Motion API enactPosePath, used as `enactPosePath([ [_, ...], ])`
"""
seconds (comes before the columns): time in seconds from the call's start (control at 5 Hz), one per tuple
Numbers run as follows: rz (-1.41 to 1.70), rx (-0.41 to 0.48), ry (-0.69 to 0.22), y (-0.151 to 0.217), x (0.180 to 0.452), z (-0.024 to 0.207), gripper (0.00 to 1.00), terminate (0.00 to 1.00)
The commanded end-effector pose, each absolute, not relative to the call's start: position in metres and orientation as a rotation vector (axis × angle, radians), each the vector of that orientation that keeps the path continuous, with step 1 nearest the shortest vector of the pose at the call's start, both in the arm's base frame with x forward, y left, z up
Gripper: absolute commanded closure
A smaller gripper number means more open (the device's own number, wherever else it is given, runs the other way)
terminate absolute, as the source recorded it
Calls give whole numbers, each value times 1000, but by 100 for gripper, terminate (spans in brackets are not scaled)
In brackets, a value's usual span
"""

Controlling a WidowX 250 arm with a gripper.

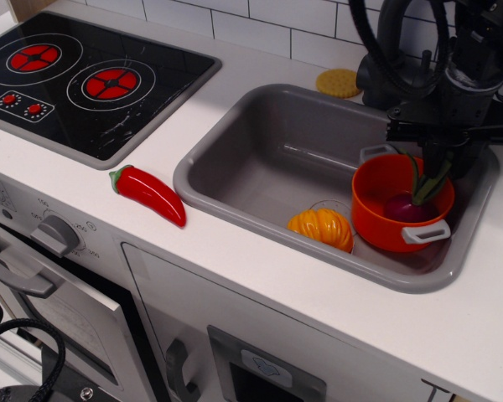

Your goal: Take beet from pot sink

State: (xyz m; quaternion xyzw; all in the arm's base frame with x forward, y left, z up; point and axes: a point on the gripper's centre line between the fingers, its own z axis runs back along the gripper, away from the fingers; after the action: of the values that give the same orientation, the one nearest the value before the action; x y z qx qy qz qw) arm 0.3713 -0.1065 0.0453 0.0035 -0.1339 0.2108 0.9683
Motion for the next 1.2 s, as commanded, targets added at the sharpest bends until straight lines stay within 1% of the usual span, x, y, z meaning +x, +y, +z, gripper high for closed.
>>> enactPosePath([
  [0.0,476,-50,-404,-101,379,95,100,0],
  [0.2,491,-104,-435,-96,369,119,100,0],
  [0.4,494,-155,-440,-90,358,143,100,0],
  [0.6,505,-176,-449,-75,349,159,100,0],
  [0.8,531,-170,-434,-47,346,157,100,0],
  [1.0,540,-150,-439,-17,344,148,100,0],
])
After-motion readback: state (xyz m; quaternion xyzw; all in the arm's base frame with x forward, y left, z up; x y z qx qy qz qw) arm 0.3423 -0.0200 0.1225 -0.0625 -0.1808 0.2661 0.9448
